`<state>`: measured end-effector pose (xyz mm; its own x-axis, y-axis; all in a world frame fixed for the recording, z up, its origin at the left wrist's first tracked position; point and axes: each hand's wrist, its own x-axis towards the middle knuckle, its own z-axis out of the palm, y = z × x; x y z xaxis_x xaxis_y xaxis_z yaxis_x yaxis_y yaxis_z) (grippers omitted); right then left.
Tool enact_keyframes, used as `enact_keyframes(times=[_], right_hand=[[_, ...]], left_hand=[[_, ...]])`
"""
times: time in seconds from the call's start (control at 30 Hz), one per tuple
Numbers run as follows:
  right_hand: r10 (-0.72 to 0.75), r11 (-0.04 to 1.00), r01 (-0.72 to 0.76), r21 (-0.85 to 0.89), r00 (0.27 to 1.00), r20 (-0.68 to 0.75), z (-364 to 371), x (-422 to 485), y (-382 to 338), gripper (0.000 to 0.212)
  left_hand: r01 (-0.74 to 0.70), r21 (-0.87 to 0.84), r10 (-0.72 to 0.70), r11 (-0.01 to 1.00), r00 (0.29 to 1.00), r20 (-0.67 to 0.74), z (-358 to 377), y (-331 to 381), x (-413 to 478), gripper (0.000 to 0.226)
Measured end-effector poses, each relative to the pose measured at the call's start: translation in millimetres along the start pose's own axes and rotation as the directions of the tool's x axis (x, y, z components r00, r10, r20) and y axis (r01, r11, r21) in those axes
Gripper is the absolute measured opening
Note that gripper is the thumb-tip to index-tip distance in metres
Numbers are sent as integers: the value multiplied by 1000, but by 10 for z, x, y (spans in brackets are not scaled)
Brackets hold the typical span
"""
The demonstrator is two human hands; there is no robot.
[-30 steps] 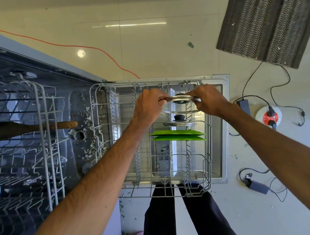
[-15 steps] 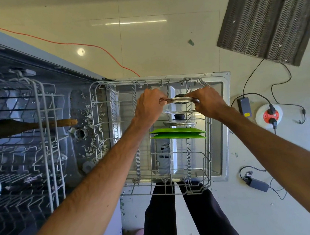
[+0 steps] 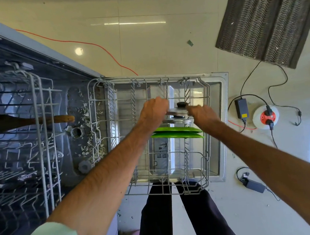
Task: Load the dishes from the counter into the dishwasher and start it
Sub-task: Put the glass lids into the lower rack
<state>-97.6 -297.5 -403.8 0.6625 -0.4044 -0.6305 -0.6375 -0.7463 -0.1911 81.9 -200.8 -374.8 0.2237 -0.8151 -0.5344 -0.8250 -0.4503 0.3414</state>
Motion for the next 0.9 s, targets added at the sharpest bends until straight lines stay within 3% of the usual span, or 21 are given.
enact_keyframes(times=[0.1, 0.27, 0.37, 0.47, 0.63, 0.77, 0.9], right_hand=[[33, 998, -34, -53, 999, -13, 216, 41, -70, 41], [38, 996, -38, -86, 999, 3, 211, 269, -74, 32], [63, 997, -62, -52, 998, 9, 242, 173, -57, 42], [119, 988, -119, 99, 993, -2, 237, 9, -112, 53], [200, 952, -156, 264, 969, -147, 46, -500, -436, 71], [271, 888, -166, 429, 943, -195, -203, -889, -743, 58], [292, 846, -191, 498, 947, -133, -575, -1273, -1078, 49]], left_hand=[[-9, 23, 8, 1000, 1000, 28, 142, -8, -57, 13], [137, -15, -138, 990, 990, -25, 257, -190, -217, 14], [199, -42, -200, 979, 980, -12, 215, -234, -404, 10], [222, -36, -222, 974, 975, -13, 147, -249, -588, 11], [226, -17, -227, 974, 972, -54, -89, -132, -871, 15], [238, -91, -244, 967, 967, -70, -351, 96, -1239, 15], [215, -138, -224, 967, 973, -48, -795, 461, -1807, 15]])
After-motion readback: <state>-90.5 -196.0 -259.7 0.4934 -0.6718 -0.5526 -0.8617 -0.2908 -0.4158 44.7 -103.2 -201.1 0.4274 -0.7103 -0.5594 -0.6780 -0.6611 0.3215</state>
